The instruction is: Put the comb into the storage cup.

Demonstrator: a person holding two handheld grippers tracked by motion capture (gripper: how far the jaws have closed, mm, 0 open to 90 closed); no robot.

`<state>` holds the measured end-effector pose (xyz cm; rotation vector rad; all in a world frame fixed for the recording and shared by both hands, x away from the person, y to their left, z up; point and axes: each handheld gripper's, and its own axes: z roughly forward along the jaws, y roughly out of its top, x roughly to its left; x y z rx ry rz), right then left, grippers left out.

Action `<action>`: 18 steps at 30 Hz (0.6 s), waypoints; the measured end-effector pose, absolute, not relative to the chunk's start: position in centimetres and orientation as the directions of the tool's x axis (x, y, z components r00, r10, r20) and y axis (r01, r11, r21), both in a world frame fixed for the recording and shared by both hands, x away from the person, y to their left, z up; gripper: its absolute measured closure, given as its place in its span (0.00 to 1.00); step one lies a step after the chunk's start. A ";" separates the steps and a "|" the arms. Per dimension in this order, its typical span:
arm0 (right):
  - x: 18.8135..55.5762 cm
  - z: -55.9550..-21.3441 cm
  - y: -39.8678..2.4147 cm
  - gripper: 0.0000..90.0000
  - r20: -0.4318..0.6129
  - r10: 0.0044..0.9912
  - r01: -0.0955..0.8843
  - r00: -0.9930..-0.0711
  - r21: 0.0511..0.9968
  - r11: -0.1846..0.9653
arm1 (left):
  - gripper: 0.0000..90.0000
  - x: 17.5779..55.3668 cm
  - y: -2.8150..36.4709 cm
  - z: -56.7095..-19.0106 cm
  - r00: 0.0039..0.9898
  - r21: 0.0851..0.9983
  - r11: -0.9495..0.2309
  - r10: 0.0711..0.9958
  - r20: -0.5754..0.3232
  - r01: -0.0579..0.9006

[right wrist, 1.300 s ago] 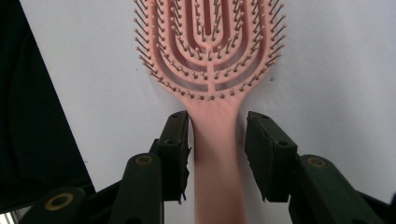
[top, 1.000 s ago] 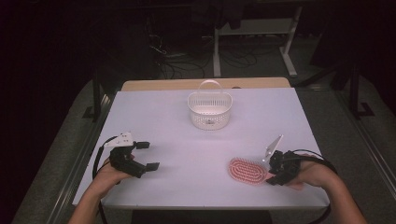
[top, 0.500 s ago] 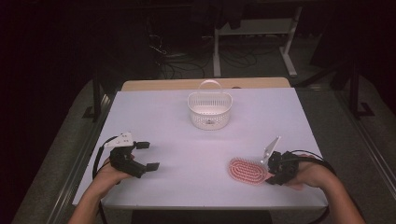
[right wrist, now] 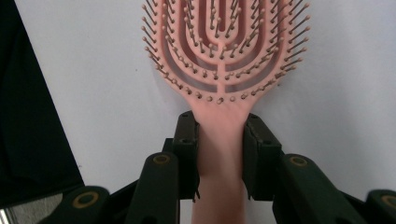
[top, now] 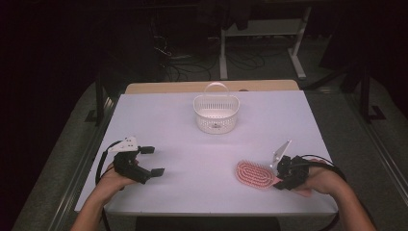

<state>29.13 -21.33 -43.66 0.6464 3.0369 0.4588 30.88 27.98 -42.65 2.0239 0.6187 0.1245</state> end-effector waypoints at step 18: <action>30.0 -41.9 -22.2 0.76 0.090 0.451 0.433 -0.888 0.493 0.754 | 0.01 30.9 28.0 -42.6 0.864 0.844 -0.386 0.476 -0.164 0.373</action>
